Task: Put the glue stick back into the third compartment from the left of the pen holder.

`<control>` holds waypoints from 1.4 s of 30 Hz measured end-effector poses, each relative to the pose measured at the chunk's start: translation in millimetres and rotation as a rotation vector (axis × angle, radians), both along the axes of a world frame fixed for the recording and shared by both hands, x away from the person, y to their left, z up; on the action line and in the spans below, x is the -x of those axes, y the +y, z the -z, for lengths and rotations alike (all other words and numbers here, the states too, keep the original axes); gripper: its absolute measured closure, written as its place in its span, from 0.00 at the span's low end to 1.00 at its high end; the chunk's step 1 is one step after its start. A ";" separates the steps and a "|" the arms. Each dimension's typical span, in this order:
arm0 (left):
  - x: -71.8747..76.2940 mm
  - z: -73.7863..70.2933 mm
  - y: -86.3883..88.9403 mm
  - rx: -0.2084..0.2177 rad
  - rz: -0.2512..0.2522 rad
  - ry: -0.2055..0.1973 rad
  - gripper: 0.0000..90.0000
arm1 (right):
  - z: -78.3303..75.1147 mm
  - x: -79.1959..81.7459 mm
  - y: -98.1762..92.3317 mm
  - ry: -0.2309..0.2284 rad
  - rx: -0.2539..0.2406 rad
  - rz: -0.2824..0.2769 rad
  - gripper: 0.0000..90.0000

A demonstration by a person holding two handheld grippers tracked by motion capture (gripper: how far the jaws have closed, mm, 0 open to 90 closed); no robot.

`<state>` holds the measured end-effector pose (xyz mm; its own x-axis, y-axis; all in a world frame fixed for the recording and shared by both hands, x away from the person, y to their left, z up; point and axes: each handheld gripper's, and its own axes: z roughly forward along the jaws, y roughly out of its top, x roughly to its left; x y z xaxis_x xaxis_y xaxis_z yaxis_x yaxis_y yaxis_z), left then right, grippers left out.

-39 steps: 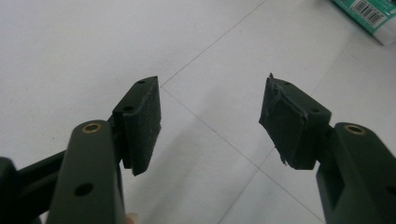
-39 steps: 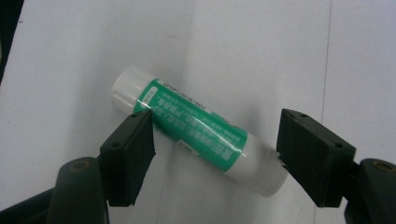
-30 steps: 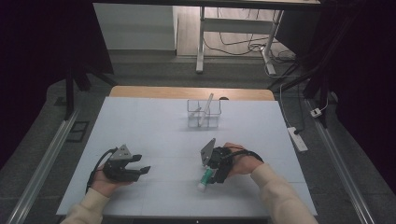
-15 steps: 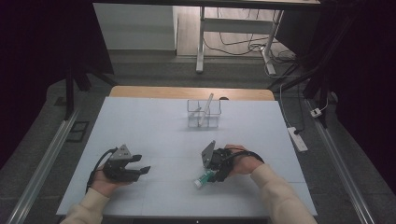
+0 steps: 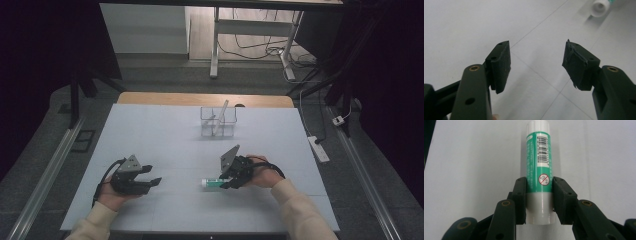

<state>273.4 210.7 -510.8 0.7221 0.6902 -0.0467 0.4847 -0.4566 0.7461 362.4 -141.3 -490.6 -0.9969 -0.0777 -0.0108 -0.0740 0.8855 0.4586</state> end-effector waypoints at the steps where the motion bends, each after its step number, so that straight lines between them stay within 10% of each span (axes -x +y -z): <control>1: 0.6 -1.1 -1.6 -0.002 0.006 -0.007 0.44 | -1.3 -0.3 0.0 0.012 -0.012 0.036 0.72; 19: 10.6 -29.1 -61.8 -0.108 0.103 -0.157 0.40 | -7.9 11.0 -4.2 0.150 -0.153 0.330 0.72; 42: 3.0 -29.9 -129.7 -0.323 0.259 -0.219 0.37 | -7.5 16.0 8.0 0.223 -0.172 0.320 0.72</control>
